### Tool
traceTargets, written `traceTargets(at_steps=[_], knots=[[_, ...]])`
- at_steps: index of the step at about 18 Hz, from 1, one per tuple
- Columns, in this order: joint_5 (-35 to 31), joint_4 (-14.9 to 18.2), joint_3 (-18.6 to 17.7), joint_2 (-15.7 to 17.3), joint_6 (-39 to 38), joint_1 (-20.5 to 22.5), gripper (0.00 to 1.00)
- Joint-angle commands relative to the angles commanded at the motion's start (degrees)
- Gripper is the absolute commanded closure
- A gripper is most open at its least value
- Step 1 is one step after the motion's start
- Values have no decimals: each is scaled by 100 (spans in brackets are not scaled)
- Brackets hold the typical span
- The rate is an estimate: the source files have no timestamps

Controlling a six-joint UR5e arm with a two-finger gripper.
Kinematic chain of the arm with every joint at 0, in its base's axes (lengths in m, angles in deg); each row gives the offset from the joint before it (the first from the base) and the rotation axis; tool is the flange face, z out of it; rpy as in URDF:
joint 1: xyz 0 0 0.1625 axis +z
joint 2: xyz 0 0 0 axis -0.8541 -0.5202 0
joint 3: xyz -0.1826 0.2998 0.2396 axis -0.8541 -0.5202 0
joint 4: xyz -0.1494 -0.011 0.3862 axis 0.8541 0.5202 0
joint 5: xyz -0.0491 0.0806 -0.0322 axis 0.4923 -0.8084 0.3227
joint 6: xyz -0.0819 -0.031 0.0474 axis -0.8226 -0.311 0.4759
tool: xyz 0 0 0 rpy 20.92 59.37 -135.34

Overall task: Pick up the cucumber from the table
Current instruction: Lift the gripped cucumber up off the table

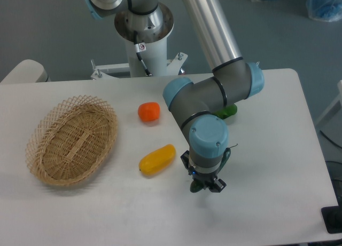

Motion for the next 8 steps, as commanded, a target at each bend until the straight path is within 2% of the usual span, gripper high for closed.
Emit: traceTargets(at_steps=[2, 8], knots=[[0, 0, 9, 0, 255, 9, 96], [-35, -17, -17, 9, 291, -18, 96]])
